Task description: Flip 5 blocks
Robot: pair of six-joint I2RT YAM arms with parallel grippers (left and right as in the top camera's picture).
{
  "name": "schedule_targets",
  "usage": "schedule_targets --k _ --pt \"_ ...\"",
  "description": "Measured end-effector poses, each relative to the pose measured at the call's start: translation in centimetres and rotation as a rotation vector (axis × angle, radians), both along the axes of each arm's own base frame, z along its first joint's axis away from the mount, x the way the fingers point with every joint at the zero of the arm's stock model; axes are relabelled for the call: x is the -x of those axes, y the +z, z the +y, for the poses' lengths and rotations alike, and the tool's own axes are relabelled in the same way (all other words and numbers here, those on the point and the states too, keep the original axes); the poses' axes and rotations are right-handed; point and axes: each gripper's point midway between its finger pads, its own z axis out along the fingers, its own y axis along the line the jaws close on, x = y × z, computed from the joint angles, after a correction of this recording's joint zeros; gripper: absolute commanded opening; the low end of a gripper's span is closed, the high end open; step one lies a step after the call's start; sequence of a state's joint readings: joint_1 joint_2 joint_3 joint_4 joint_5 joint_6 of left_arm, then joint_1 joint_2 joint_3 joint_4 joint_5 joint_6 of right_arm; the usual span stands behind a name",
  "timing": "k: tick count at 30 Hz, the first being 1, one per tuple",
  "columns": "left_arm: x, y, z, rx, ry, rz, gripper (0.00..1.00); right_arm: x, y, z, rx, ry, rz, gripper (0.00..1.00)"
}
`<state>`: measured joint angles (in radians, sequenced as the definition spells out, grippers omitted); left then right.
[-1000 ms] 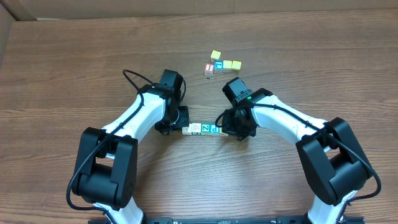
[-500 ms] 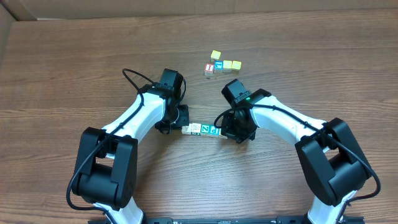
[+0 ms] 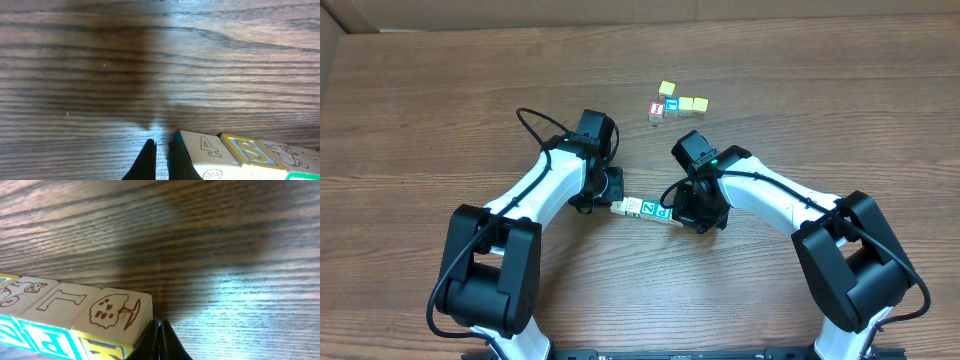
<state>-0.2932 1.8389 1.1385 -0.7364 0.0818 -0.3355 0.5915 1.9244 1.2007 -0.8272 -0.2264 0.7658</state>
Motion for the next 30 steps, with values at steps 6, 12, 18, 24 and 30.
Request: schedule_targets --k 6,12,18,24,30 --pt "-0.5 0.1 -0.1 -0.001 -0.017 -0.021 0.04 0.4 0.0 0.3 0.002 -0.013 0.010 0.04" --pt "-1.0 0.1 0.3 -0.014 -0.017 -0.042 0.04 1.2 0.0 1.0 0.010 -0.007 0.021 0.04" --pt "-1.5 0.2 0.5 -0.025 -0.012 -0.064 0.04 2.2 0.0 1.9 0.020 -0.035 0.039 0.04" --pt "-2.0 0.3 0.5 -0.027 -0.010 -0.086 0.04 3.2 0.0 2.7 0.027 -0.098 0.069 0.04" --pt "-2.5 0.4 0.4 -0.024 -0.012 -0.108 0.04 4.3 0.1 3.8 0.033 -0.177 0.106 0.04"
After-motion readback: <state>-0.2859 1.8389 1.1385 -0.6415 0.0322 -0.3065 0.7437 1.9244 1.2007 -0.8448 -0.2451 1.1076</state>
